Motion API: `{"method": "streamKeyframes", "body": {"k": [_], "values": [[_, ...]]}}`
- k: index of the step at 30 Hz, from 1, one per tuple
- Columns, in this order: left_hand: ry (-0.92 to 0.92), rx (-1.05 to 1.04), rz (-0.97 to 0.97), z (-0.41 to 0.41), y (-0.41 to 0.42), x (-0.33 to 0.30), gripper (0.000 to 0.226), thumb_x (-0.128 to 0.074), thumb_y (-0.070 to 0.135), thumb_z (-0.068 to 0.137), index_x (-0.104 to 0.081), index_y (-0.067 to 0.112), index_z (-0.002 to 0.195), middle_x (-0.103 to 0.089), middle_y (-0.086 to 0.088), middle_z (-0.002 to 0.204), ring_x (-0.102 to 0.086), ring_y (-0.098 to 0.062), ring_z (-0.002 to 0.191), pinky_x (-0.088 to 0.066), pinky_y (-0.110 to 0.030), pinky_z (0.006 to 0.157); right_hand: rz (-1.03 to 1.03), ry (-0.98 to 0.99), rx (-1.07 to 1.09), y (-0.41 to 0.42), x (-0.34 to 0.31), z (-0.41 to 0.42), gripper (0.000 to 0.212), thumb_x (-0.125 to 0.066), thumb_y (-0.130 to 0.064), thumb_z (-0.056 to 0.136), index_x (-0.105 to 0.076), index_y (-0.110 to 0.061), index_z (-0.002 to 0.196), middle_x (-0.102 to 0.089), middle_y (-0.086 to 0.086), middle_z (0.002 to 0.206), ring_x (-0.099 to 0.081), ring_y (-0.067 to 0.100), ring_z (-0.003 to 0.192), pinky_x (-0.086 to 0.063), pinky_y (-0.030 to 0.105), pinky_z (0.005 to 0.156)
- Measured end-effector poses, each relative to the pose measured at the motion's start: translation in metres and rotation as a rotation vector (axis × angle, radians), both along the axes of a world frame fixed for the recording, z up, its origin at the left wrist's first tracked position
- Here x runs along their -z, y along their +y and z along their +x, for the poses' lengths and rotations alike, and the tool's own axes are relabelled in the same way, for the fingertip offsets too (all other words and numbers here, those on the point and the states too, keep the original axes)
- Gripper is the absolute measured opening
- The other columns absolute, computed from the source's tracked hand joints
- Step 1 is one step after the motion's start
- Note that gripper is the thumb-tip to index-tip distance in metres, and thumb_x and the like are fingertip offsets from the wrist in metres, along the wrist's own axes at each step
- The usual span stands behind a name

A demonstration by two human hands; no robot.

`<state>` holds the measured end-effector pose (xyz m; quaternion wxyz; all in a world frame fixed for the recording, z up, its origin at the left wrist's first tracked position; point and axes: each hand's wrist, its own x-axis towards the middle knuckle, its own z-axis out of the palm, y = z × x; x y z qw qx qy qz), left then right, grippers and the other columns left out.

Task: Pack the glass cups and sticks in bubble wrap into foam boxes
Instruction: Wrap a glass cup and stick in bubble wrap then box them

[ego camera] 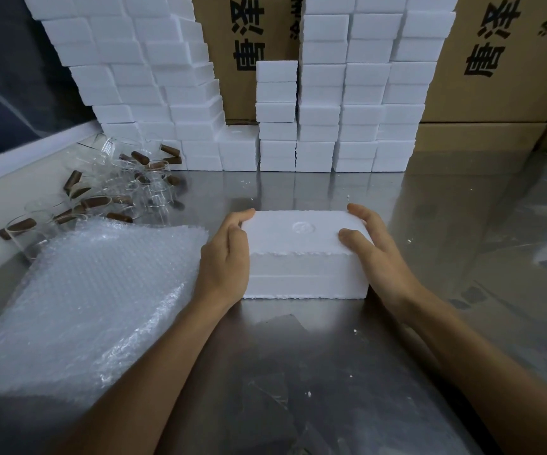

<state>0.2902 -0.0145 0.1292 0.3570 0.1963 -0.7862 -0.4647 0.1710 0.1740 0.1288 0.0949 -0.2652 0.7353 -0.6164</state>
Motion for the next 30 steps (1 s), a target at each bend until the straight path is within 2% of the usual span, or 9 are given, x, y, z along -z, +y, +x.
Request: {"method": "streamKeyframes", "body": {"k": [4, 6, 9, 13, 16, 19, 24, 27, 30], "values": [[0.003, -0.001, 0.012, 0.001, 0.001, 0.000, 0.050, -0.025, 0.033, 0.091, -0.059, 0.032, 0.128, -0.057, 0.028, 0.111, -0.050, 0.022, 0.094, -0.030, 0.006, 0.082, 0.000, -0.001, -0.007, 0.000, 0.001, 0.003, 0.047, -0.053, -0.045, 0.093, -0.040, -0.049, 0.139, -0.050, -0.037, 0.119, -0.049, -0.022, 0.105, -0.039, 0.016, 0.090], [-0.016, 0.010, 0.025, 0.002, 0.003, -0.002, 0.042, -0.030, 0.034, 0.093, -0.056, 0.037, 0.126, -0.060, 0.026, 0.102, -0.053, 0.016, 0.085, -0.037, 0.000, 0.077, 0.007, -0.006, -0.017, 0.001, 0.000, 0.002, 0.048, -0.053, -0.046, 0.093, -0.039, -0.050, 0.139, -0.049, -0.037, 0.120, -0.050, -0.018, 0.108, -0.040, 0.019, 0.093], [-0.151, -0.058, 0.074, 0.004, 0.002, -0.009, 0.037, -0.046, 0.045, 0.094, -0.051, 0.037, 0.129, -0.063, 0.011, 0.089, -0.057, -0.002, 0.078, -0.043, -0.023, 0.069, 0.017, -0.029, -0.040, 0.003, -0.002, 0.000, 0.046, -0.055, -0.041, 0.098, -0.039, -0.050, 0.140, -0.049, -0.033, 0.126, -0.050, -0.007, 0.117, -0.039, 0.027, 0.103], [-0.387, -0.082, 0.166, 0.010, -0.009, -0.023, 0.058, -0.050, 0.071, 0.060, -0.066, 0.022, 0.086, -0.072, 0.001, 0.084, -0.064, -0.020, 0.077, -0.054, -0.043, 0.079, 0.048, -0.098, -0.117, 0.008, -0.014, -0.009, 0.057, -0.067, -0.037, 0.091, -0.045, -0.049, 0.142, -0.052, -0.027, 0.133, -0.052, -0.014, 0.115, -0.039, 0.019, 0.099], [-0.470, 0.013, 0.365, 0.016, -0.016, -0.031, 0.070, -0.063, 0.073, 0.050, -0.074, 0.010, 0.077, -0.076, -0.007, 0.075, -0.064, -0.021, 0.063, -0.056, -0.037, 0.067, 0.034, -0.216, -0.173, 0.012, -0.021, -0.018, 0.057, -0.076, -0.030, 0.084, -0.055, -0.049, 0.134, -0.064, -0.015, 0.128, -0.066, 0.000, 0.109, -0.047, 0.024, 0.096], [-0.540, 0.068, 0.363, 0.017, -0.018, -0.029, 0.080, -0.068, 0.081, 0.043, -0.077, 0.013, 0.084, -0.077, -0.007, 0.081, -0.063, -0.019, 0.064, -0.046, -0.028, 0.054, 0.027, -0.267, -0.185, 0.011, -0.024, -0.019, 0.058, -0.082, -0.031, 0.075, -0.060, -0.052, 0.124, -0.070, -0.004, 0.122, -0.071, 0.012, 0.102, -0.052, 0.032, 0.092], [-0.468, 0.092, 0.440, 0.017, -0.007, -0.029, 0.072, -0.072, 0.072, 0.048, -0.076, 0.016, 0.092, -0.078, 0.000, 0.086, -0.072, -0.018, 0.085, -0.054, -0.033, 0.075, -0.032, -0.337, -0.173, 0.012, -0.021, -0.020, 0.074, -0.087, -0.036, 0.061, -0.058, -0.053, 0.127, -0.059, 0.002, 0.137, -0.062, 0.019, 0.121, -0.044, 0.040, 0.109], [-0.356, 0.087, 0.521, 0.014, 0.006, -0.031, 0.050, -0.077, 0.056, 0.064, -0.073, 0.011, 0.085, -0.077, -0.002, 0.081, -0.074, -0.014, 0.072, -0.056, -0.040, 0.091, -0.101, -0.365, -0.182, 0.013, -0.018, -0.020, 0.069, -0.082, -0.021, 0.076, -0.055, -0.047, 0.133, -0.071, 0.001, 0.121, -0.071, 0.019, 0.106, -0.051, 0.035, 0.096], [-0.223, 0.036, 0.589, 0.010, 0.019, -0.033, 0.057, -0.079, 0.053, 0.057, -0.070, 0.004, 0.086, -0.074, -0.005, 0.084, -0.068, -0.020, 0.078, -0.053, -0.046, 0.093, -0.167, -0.440, -0.180, 0.016, -0.018, -0.020, 0.066, -0.078, -0.016, 0.078, -0.053, -0.040, 0.134, -0.075, 0.001, 0.112, -0.072, 0.022, 0.102, -0.053, 0.034, 0.085]]}}
